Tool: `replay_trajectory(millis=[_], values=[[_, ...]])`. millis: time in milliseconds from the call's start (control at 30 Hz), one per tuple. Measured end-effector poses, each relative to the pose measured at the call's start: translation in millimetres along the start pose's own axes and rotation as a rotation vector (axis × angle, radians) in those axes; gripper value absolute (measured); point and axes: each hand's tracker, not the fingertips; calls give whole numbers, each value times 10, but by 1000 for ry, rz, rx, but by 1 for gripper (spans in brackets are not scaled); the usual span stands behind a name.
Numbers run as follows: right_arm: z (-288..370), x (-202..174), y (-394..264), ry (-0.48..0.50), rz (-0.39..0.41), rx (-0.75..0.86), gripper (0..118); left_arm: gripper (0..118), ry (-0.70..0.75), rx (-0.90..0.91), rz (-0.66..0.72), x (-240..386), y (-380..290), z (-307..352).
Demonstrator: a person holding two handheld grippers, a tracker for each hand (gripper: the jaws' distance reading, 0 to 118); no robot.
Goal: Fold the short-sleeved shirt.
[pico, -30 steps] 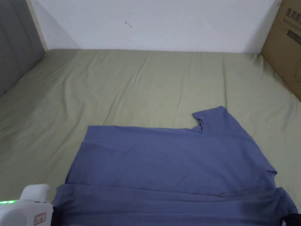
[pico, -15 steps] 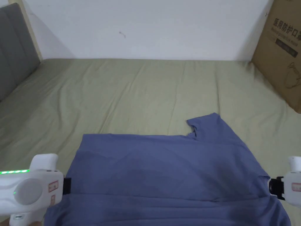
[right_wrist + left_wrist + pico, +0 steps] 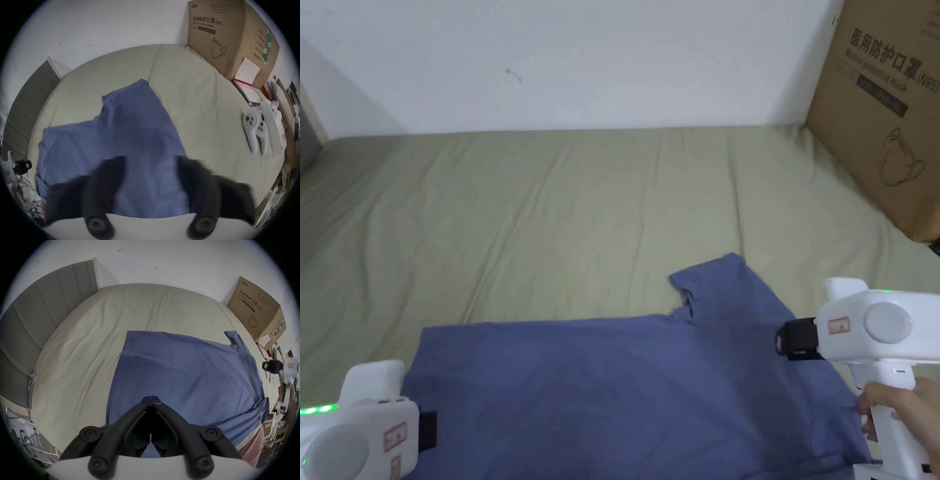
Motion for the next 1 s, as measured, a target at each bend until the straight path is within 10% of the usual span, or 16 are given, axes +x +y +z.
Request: replay_trajectory(millis=[400, 567, 667, 1000], values=[[-1070, 175, 743, -27, -12, -109, 90, 0, 19, -62, 57, -98, 73, -299], [-1122, 122, 642, -48, 26, -97, 66, 0, 28, -86, 61, -112, 71, -372], [-1054, 126, 674, -9, 8, -92, 2, 0, 26, -87, 53, -105, 78, -377], [-950, -2, 714, -6, 56, -69, 2, 0, 21, -40, 76, -228, 314, -414]])
